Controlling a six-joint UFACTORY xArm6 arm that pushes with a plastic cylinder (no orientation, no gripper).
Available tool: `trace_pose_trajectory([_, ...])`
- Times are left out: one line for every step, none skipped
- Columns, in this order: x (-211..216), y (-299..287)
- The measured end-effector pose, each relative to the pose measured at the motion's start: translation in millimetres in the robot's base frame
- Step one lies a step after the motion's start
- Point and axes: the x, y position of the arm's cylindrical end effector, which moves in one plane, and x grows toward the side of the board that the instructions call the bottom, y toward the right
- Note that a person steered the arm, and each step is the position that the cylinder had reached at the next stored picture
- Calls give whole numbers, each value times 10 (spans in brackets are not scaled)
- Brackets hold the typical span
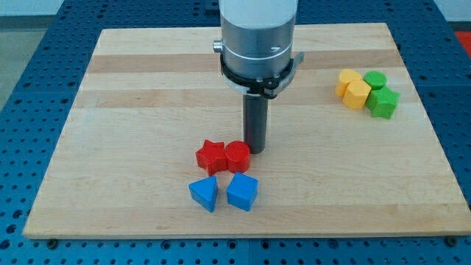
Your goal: Move the red star into the blue triangle
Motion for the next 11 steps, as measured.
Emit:
trace_pose_trajectory([93,-1])
trace_pose_trajectory([142,-1])
trace_pose_trajectory([-53,-1])
trace_pose_trajectory([-219,-65])
trace_pose_trajectory([-219,-361])
trace_pose_trajectory([-198,-518])
trace_pose_trajectory([-66,-523])
trace_pose_trajectory([45,-523])
trace_pose_trajectory([136,-524])
trace_pose_trajectory([47,-524])
trace_pose_trajectory([-109,-523])
